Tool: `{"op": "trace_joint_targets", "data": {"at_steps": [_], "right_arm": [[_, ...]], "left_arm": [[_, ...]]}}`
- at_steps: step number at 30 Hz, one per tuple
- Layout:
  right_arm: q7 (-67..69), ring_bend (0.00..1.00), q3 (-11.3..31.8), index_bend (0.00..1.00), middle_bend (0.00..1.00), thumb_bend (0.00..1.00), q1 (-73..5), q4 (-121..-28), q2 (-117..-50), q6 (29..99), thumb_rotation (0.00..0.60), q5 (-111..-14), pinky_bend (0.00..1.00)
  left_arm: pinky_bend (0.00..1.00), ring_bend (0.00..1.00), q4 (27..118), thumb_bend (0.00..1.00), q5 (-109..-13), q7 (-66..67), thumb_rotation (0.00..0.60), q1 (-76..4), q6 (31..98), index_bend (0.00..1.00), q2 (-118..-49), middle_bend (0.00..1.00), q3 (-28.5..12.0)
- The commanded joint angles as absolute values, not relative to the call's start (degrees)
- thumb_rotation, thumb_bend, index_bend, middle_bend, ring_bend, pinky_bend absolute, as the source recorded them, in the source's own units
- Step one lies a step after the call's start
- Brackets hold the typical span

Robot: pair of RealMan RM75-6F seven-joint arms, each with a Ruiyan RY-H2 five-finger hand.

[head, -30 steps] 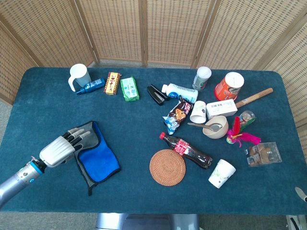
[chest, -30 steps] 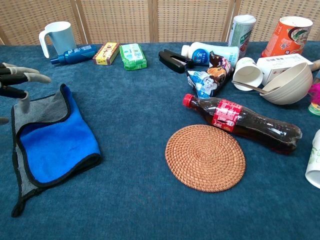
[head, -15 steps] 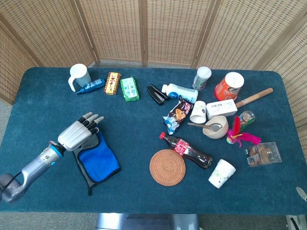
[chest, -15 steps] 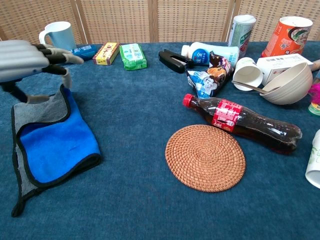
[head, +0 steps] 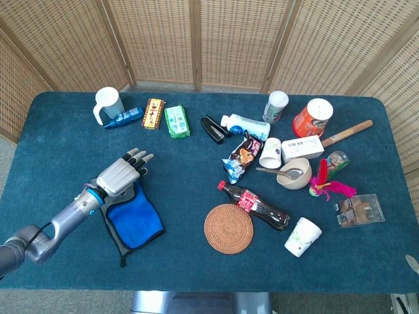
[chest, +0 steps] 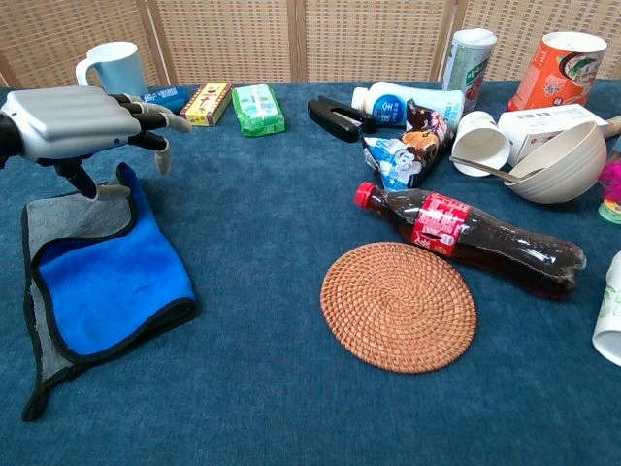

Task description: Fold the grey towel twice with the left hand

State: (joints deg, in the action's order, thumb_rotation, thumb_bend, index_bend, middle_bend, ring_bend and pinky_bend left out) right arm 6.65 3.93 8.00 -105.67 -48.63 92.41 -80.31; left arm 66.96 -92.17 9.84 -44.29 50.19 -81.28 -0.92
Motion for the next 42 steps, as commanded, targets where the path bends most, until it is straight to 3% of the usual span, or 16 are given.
{"op": "trace_joint_targets", "data": {"at_steps": [1,21,36,42], "right_arm": [[6.6,0.00,3.9,0.00,0.00,0.00,8.0,-105.7,-48.6,92.4,0.600,-80.3,0.00],[7.4,0.00,4.0,0.00,0.00,0.00,8.1,-105.6,-48.4,92.6,0.600,-80.3,0.00],[7.5,0.00,3.9,0.00,0.00,0.00,8.1,-105.6,-48.4,92.4,0.600,-80.4,0.00],[7.3,0.00,3.8,0.00,0.00,0.00,8.0,-105.6,-48.4,92.3,0.600,-80.5,0.00]], "left_arm": [[0.11,0.00,67.4,0.44,-91.6,10.4,0.600,-44.6,49.3,0.34,-81.3,0.00,-0.6],[0.13,0.00,66.2,0.44,-91.8,10.6,0.600,-44.7,50.4,0.62,-82.6,0.00,1.3],[0.15,0.00,65.1,0.44,-91.1,11.9,0.600,-44.1,51.3,0.68,-82.5,0.00,1.9],[0.15,0.00,65.1,0.53,-91.0,11.6,0.600,-43.6,51.5,0.69,-82.0,0.00,2.2]]}}
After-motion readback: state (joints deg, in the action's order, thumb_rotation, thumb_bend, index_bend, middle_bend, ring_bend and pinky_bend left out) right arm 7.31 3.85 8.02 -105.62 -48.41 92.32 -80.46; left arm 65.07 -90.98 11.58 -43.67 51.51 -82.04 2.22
